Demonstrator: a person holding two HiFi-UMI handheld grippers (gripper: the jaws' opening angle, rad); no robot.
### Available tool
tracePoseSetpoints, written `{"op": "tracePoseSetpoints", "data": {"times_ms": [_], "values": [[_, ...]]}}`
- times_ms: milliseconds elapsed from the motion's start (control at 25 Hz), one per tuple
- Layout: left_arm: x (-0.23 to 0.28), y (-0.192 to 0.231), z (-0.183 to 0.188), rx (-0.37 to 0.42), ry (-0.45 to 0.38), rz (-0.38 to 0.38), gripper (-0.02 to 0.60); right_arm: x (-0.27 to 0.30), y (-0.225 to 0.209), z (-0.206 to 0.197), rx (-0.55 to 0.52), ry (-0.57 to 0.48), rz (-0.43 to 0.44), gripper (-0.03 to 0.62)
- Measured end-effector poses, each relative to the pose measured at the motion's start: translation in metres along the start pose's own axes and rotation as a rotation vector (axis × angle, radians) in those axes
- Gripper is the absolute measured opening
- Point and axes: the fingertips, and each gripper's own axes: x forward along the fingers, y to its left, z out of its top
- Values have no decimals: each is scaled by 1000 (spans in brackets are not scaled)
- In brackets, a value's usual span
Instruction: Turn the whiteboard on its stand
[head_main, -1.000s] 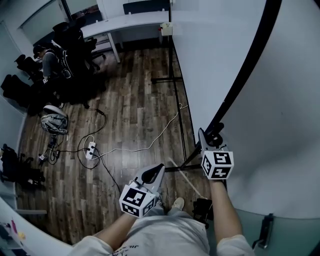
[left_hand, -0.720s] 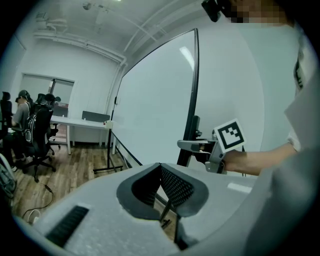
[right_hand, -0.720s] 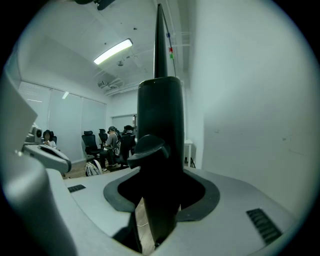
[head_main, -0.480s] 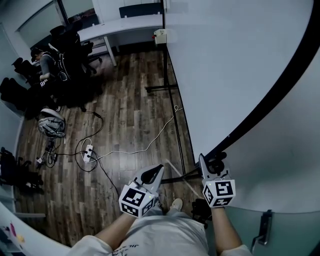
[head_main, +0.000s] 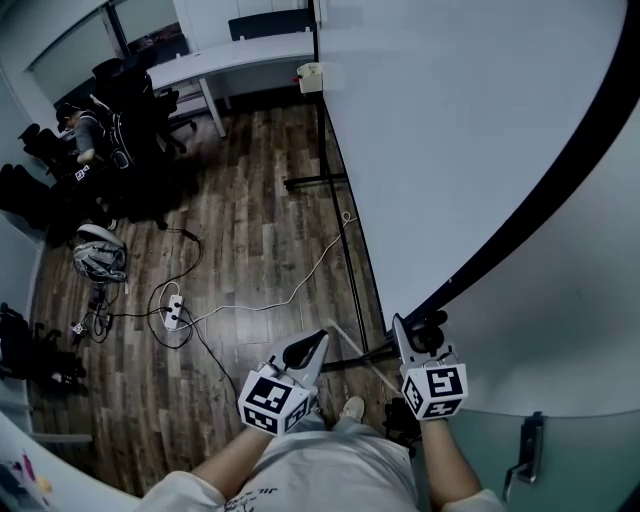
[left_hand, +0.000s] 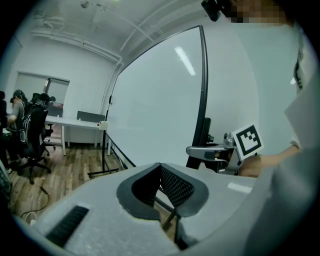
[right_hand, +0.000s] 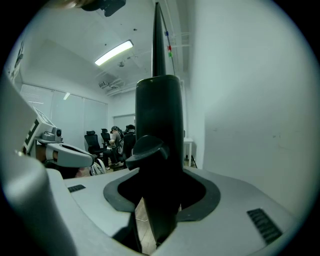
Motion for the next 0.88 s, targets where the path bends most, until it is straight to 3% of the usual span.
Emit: {"op": "tracePoseSetpoints", "data": {"times_ms": [160, 320, 880], "values": [[-1, -3, 0, 2, 0, -2, 9, -2, 1, -3, 11, 11, -11, 169], [-1, -4, -3, 2, 4, -4, 9, -9, 5, -12, 14, 20, -22, 212], [10, -20, -4, 5, 13, -47, 9, -46, 15, -33, 87, 45, -50, 212]]}}
